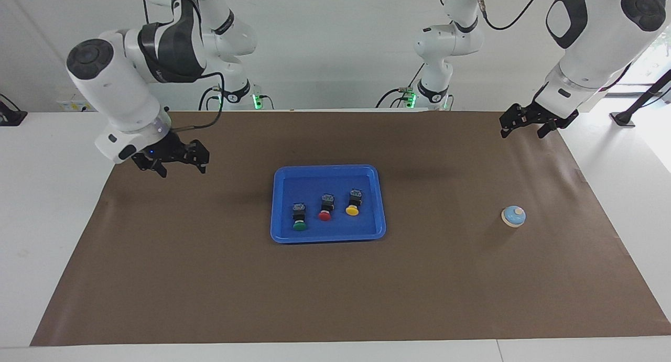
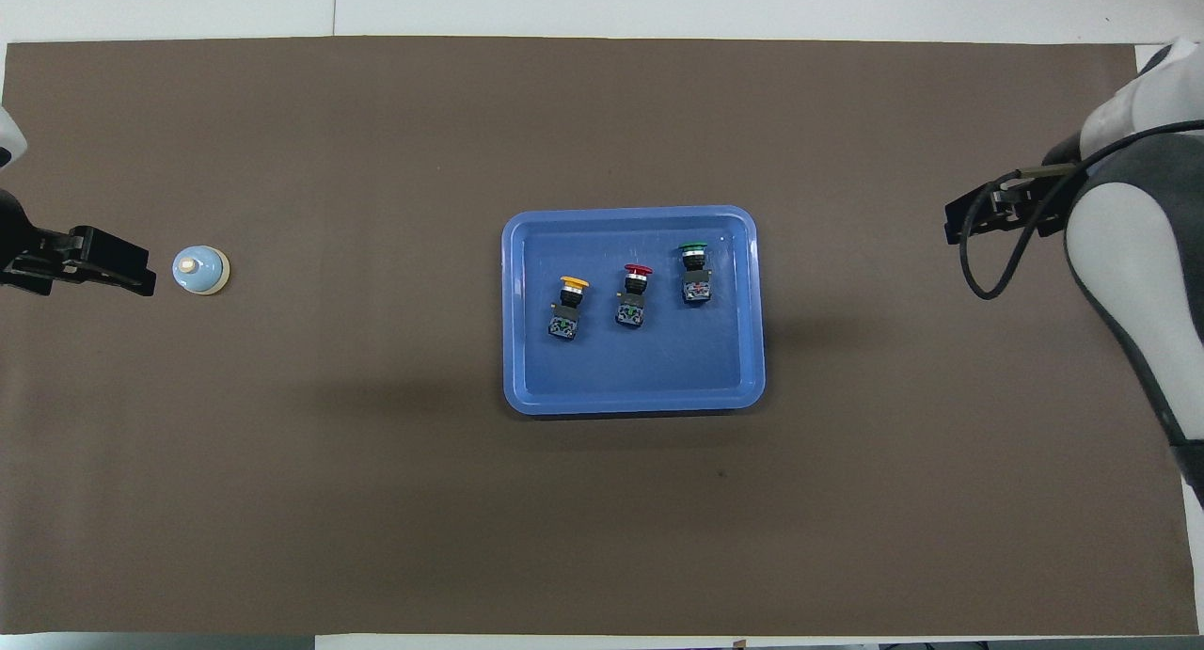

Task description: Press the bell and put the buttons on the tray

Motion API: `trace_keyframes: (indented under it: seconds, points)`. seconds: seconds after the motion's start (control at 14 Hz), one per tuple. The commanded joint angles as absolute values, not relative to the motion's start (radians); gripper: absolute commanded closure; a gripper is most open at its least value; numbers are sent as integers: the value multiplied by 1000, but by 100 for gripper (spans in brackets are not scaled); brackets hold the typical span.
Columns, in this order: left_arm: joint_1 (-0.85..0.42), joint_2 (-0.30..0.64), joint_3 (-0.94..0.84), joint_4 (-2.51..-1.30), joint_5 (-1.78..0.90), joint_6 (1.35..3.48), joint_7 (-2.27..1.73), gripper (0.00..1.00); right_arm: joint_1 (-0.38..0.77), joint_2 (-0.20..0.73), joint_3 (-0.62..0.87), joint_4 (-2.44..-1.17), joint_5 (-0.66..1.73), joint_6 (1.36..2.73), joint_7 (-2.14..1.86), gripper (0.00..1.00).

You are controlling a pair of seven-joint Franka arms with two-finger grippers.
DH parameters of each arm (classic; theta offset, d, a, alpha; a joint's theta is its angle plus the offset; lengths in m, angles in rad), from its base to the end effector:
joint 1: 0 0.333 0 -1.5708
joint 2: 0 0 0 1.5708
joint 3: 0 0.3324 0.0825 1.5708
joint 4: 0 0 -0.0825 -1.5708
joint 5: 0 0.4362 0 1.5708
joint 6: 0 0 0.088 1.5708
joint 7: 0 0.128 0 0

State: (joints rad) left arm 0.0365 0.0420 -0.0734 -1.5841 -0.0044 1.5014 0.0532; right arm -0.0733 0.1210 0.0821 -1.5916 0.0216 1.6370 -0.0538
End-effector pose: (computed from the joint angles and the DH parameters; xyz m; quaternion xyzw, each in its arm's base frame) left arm 0.6074 -0.0222 0.5820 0.9970 -0.0450 -0.0622 0.0042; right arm 0.6435 0.0059 0.5391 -0.9987 -0.0300 0.0372 0.0165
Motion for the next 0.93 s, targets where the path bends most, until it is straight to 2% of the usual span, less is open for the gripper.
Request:
trace_keyframes:
  seconds: [0.0,0.21,0.5,0.86]
  points:
    - [41,29,-74,-1594,0,1499,52,0,-83,-3,97,-1637,26,1556,-64,0]
    - [41,29,-74,-1594,0,1499,52,0,-71,-32,84,-1626,25,1490,-58,0]
    - [41,29,-74,-1594,0,1499,52,0,-71,-29,84,-1634,-17,1538,-66,0]
    - [41,29,-74,-1592,0,1499,52,0,-72,-28,84,-1623,-20,1528,-66,0]
